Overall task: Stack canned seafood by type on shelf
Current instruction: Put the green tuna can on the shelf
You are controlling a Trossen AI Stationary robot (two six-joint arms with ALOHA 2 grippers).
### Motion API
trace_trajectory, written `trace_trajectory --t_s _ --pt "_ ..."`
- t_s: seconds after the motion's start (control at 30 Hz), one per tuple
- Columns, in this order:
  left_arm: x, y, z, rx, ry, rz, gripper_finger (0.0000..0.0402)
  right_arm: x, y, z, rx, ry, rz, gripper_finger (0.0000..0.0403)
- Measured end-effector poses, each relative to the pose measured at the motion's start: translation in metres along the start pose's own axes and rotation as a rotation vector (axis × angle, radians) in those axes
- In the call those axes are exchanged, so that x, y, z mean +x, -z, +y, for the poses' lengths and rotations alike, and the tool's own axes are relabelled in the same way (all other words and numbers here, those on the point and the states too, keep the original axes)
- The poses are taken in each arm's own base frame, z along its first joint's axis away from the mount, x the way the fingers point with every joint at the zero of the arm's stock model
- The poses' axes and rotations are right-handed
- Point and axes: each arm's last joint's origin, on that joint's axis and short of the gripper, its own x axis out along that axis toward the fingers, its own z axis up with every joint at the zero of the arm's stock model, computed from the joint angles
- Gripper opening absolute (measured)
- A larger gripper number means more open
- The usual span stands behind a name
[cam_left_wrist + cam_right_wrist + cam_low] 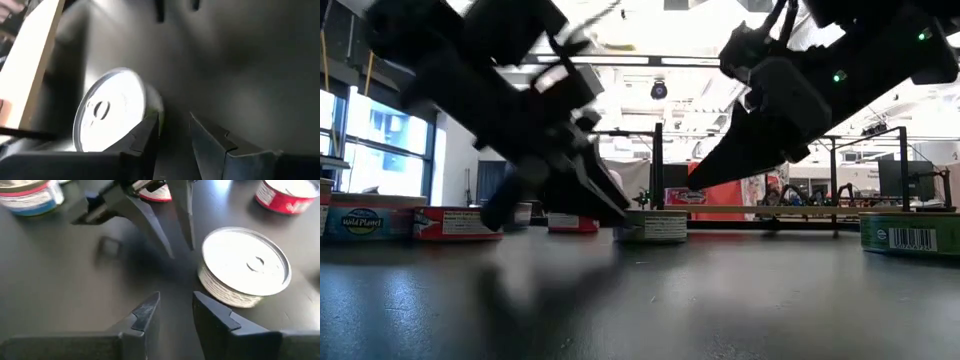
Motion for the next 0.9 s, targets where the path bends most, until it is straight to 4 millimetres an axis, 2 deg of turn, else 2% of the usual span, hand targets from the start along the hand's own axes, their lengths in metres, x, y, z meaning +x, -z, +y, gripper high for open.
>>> trace_trajectory --t_s 0.07,0.17,0.27,0.4,0.5,0.7,0.9 --pt "-0.004 -0.007 0.0 0.025 -0.007 -0.026 0.0104 -0.001 0.0 0.001 -0.016 -0.007 -0.006 0.0105" --pt "-0.003 -0.007 0.006 0.085 -0.058 -0.011 0.0104 -0.001 -0.003 0.002 -0.017 -0.014 -0.027 0.0105" --pt "0.002 -0.001 0.015 0.124 -0.067 0.034 0.0104 -0.001 -0.004 0.002 -0.012 -0.016 -0.036 0.0105" --pt "0.01 0.011 0.027 0.115 0.024 0.066 0.0098 -0.001 -0.004 0.003 -0.032 -0.03 -0.029 0.0105" --pt "0.013 0.012 0.033 0.078 0.056 0.044 0.0078 -0.001 -0.003 0.003 -0.118 -0.066 -0.016 0.0105" --pt "0.016 0.009 0.04 0.041 0.077 0.017 0.0008 -0.004 -0.007 0.004 -0.336 -0.1 -0.031 0.0106" --pt "0.016 -0.006 0.04 0.014 0.09 -0.033 0.0002 -0.003 -0.018 0.004 -0.437 -0.066 0.023 0.0149"
